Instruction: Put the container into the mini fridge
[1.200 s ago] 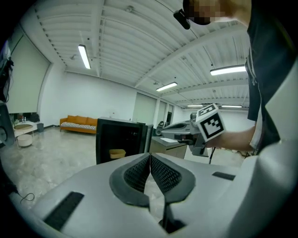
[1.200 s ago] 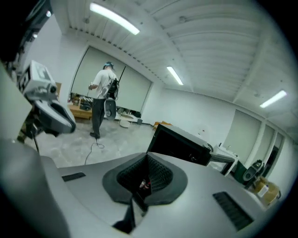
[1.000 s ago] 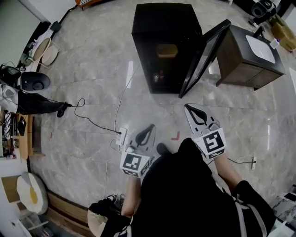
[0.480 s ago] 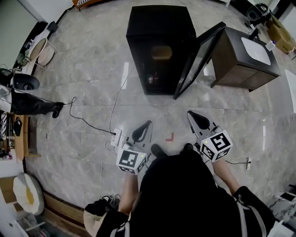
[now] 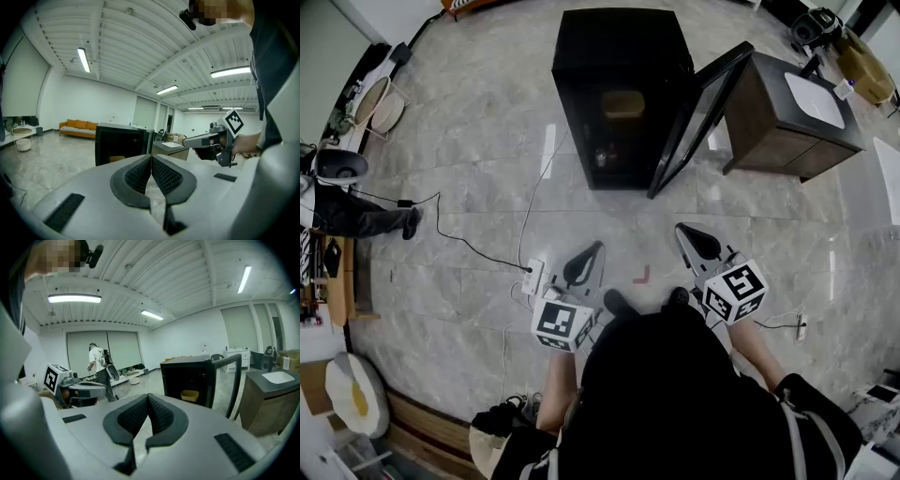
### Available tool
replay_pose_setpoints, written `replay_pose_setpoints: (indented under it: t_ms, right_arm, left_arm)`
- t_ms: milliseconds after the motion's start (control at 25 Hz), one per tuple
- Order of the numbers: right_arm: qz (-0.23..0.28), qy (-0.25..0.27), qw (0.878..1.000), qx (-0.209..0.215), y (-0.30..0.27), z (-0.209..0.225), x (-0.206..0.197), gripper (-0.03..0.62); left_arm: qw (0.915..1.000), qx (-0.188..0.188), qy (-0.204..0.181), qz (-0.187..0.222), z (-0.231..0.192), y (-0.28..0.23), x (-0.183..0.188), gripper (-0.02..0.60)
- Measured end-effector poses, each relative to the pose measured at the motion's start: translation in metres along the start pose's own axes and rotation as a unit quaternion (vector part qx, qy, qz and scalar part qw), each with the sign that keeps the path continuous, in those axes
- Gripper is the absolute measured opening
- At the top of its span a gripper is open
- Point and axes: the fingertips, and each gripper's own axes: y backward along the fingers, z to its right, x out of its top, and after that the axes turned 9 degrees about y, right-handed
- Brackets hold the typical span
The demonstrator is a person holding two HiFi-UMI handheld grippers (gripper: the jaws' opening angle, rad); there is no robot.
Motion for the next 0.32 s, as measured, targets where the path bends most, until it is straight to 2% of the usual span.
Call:
replay_pose_setpoints:
  t_ms: [320]
  right_arm:
    - [0.003, 0.008, 1.0, 0.011, -0.0036, -0.0098, 0.0022, 0.017]
  left_arm:
    - [1.0, 0.002, -0.003, 0.0, -0.0068, 0.0083, 0.0027, 0.034]
